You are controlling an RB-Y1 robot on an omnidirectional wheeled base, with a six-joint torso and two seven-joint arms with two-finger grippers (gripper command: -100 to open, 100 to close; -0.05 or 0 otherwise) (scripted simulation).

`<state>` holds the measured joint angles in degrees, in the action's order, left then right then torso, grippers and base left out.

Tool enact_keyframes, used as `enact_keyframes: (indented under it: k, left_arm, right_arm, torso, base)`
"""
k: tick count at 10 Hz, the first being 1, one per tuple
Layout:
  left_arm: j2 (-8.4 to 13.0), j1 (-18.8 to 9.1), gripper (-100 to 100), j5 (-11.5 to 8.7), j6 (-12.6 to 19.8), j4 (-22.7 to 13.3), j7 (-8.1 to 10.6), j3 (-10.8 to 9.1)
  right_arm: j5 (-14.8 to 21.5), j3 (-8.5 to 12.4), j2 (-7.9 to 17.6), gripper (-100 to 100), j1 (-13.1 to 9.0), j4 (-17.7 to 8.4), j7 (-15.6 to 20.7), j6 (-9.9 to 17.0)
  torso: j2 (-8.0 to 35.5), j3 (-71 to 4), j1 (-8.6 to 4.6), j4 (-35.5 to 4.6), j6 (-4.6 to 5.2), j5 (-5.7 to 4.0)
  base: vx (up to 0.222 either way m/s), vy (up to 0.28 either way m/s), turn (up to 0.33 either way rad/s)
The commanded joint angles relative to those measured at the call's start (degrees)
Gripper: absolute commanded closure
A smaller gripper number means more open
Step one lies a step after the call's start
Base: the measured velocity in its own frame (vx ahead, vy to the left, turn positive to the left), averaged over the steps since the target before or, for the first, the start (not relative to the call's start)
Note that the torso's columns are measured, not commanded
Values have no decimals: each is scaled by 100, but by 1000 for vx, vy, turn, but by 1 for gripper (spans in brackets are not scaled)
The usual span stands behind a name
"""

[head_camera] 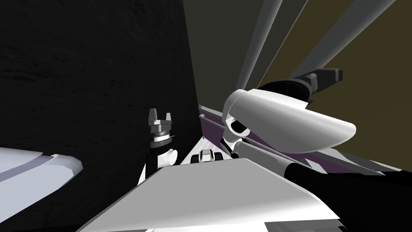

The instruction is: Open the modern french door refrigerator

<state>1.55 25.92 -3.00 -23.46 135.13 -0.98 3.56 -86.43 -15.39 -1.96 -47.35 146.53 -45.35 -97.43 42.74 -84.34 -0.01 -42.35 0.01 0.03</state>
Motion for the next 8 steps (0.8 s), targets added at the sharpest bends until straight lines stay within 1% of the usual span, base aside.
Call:
enact_keyframes:
  k: [1, 3, 4, 6, 7, 8]
  left_arm:
    - [0, 0, 0, 0, 0, 0, 0, 0]
    - [0, 0, 0, 0, 0, 0, 0, 0]
    - [0, -1, 0, 0, 0, -1, 0, 0]
    - [0, 1, 0, 0, 0, 0, 0, 0]
    - [0, 0, 0, 0, 0, 0, 0, 0]
    - [0, 1, 0, 0, 0, 0, 0, 0]
  right_arm:
    - [-376, 32, -9, 100, -18, -29, -50, -43]
    - [-749, 47, -25, 100, -46, -24, -125, -90]
    - [-795, 47, -25, 100, -46, -24, -125, -90]
    - [-1171, 62, -40, 100, -75, -19, -199, -137]
    - [-1214, 62, -40, 100, -75, -19, -199, -137]
    - [-1424, 70, -48, 100, -89, -16, -236, -161]
  torso:
    - [-4, -2, -8, -9, 14, -4]
    - [-2, -8, -27, -15, 17, -4]
    - [-2, -4, -24, -14, 17, -4]
    - [-35, -31, -29, -18, 19, 2]
    - [-29, -26, -22, -15, 11, 3]
    - [-36, -29, -27, -16, 17, 2]
  base:
    - [-193, -17, 11]
    - [-261, -10, 21]
    - [-191, -10, 18]
    - [-188, -1, 3]
    - [-160, -27, 22]
    - [-157, -36, 14]
